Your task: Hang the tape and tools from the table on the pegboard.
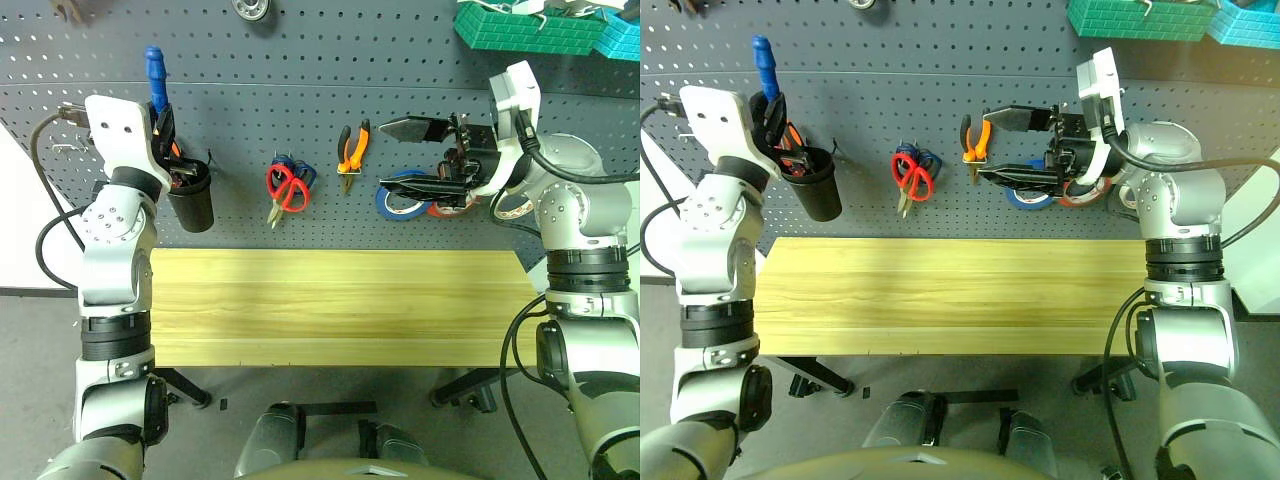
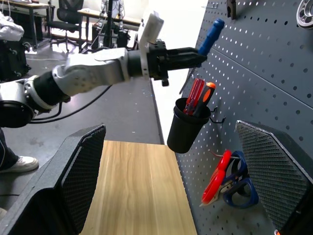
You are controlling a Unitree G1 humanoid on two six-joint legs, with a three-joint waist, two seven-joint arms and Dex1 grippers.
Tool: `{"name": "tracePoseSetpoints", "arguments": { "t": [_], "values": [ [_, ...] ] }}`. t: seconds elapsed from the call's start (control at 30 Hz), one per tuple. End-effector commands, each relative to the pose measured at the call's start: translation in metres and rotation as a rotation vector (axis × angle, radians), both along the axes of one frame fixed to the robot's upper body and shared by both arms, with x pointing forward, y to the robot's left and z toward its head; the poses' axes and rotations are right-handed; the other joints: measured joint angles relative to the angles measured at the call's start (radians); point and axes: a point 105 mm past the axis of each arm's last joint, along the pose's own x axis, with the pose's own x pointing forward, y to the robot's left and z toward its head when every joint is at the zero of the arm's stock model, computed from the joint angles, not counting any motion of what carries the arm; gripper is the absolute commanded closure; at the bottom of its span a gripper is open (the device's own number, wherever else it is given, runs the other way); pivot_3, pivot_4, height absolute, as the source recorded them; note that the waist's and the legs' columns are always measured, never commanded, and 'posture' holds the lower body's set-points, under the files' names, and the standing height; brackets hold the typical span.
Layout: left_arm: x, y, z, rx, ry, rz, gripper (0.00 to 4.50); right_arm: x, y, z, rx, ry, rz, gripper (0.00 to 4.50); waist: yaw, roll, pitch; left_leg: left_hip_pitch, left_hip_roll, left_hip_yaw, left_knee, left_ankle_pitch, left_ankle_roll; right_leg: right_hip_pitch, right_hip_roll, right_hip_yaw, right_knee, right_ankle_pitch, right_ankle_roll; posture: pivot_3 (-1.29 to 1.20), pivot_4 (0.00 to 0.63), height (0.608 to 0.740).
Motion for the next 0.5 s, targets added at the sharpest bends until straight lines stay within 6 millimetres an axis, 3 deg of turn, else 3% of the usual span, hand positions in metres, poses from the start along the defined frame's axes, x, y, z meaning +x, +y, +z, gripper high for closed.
{"name": "tracePoseSetpoints", "arguments": {
  "t": [0.03,0.27,0.5],
  "values": [
    [0.003,0.003,0.018,0.014,-0.097,0.026,4.1,-0.004,-0.004,0.01,-0.009,-0.061,-0.025,0.0,0.0,0.0,0.0,0.0,0.0,0.0,0.0,0.0,0.0,0.0,0.0,0.0,0.0,0.0,0.0,0.23,0.027,0.74],
    [0.027,0.011,-0.007,-0.016,-0.02,0.014,4.1,-0.006,-0.005,0.004,-0.034,-0.06,-0.037,0.0,0.0,0.0,0.0,0.0,0.0,0.001,0.0,0.0,0.0,0.0,0.0,0.0,0.0,0.0,0.0,0.21,0.038,0.74],
    [0.029,0.011,-0.024,-0.072,0.014,0.014,1.87,-0.008,-0.01,0.004,-0.041,-0.064,-0.068,0.0,-0.004,0.0,0.0,0.0,0.0,0.001,0.0,0.0,0.0,0.0,0.0,0.0,0.0,0.0,0.0,0.19,0.049,0.74]
  ]
}}
